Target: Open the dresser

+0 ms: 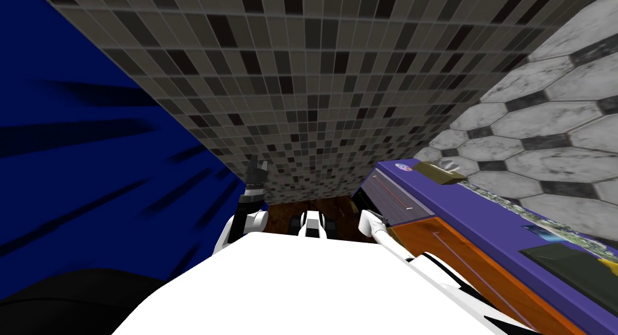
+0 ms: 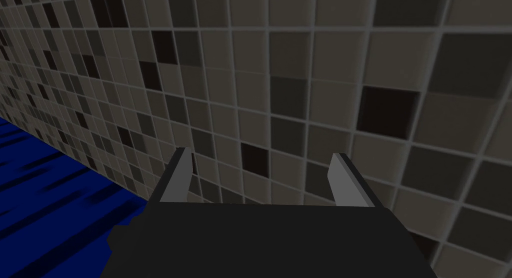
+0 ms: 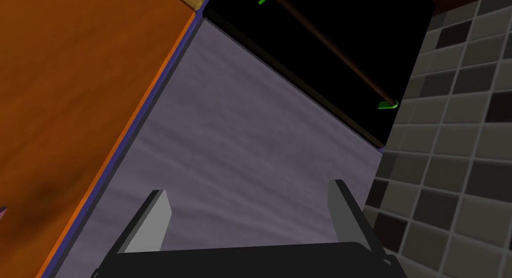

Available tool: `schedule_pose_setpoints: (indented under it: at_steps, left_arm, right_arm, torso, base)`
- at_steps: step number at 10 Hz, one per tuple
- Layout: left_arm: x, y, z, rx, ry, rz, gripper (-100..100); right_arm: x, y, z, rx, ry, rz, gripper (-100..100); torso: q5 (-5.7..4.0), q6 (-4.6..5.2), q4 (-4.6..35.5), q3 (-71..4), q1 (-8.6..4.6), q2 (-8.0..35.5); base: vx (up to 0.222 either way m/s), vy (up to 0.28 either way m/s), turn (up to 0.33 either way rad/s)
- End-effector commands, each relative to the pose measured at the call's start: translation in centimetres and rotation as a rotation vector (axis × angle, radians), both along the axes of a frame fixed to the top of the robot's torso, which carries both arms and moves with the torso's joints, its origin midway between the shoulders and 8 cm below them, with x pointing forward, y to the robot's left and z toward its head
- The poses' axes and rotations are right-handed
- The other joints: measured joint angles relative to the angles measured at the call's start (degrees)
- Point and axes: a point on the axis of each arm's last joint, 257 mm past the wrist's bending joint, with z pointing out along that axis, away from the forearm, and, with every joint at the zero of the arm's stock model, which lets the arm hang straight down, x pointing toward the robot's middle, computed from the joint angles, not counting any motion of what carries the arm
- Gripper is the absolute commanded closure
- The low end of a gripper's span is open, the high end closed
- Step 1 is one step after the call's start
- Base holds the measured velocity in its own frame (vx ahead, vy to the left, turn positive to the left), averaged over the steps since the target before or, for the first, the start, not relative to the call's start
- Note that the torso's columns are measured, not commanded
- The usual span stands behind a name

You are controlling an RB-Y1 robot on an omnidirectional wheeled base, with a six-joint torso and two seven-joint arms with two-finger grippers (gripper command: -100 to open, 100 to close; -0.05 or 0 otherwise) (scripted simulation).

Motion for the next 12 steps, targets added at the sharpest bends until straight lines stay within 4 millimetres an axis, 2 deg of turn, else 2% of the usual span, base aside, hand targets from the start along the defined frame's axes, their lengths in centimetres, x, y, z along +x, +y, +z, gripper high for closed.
schedule_pose_setpoints:
  at_steps: [1, 2, 5, 7, 8, 9, 10, 12]
  left_arm:
    - [0.0, 0.0, 0.0, 0.000, 0.000, 0.000, 0]
    - [0.0, 0.0, 0.0, 0.000, 0.000, 0.000, 0]
    - [0.0, 0.0, 0.0, 0.000, 0.000, 0.000, 0]
    - [0.0, 0.0, 0.0, 0.000, 0.000, 0.000, 0]
    - [0.0, 0.0, 0.0, 0.000, 0.000, 0.000, 0]
    - [0.0, 0.0, 0.0, 0.000, 0.000, 0.000, 0]
    - [0.0, 0.0, 0.0, 0.000, 0.000, 0.000, 0]
    - [0.0, 0.0, 0.0, 0.000, 0.000, 0.000, 0]
  right_arm:
    - [-0.4, -2.2, 1.2, -0.079, 0.030, -0.018, -100]
    - [-0.5, -2.3, 1.2, -0.080, 0.032, -0.019, -100]
    - [-1.4, -7.2, 5.2, -0.255, 0.092, -0.058, -100]
    - [-1.4, -7.2, 5.2, -0.255, 0.092, -0.058, -100]
    - [-1.7, -8.5, 6.5, -0.303, 0.107, -0.069, -100]
    - [-1.2, -8.2, 6.5, -0.298, 0.096, -0.064, -100]
    - [-1.7, -8.5, 6.5, -0.303, 0.107, -0.069, -100]
    - [-2.0, -10.5, 8.6, -0.379, 0.128, -0.089, -100]
  torso:
    - [0.01, 0.02, 0.02, 0.06, 0.04, 0.10]
    - [0.02, 0.00, 0.02, 0.02, 0.02, 0.02]
    - [0.00, 0.02, -0.04, -0.09, -0.09, -0.16]
    - [0.00, 0.02, 0.00, 0.01, 0.01, 0.03]
    - [0.01, 0.01, 0.05, 0.13, 0.03, 0.21]
    - [0.02, 0.01, 0.06, 0.11, 0.01, 0.17]
    - [0.01, 0.00, 0.02, 0.05, 0.01, 0.07]
    - [0.01, 0.00, -0.01, -0.03, -0.01, -0.06]
  base:
    - [0.045, -0.003, 0.033]
    - [0.051, -0.011, 0.017]
    - [0.092, -0.022, 0.038]
    - [0.051, -0.016, 0.002]
    - [0.024, -0.012, 0.024]
    - [0.021, -0.011, 0.010]
    - [0.005, -0.006, 0.001]
    - [0.034, -0.012, 0.022]
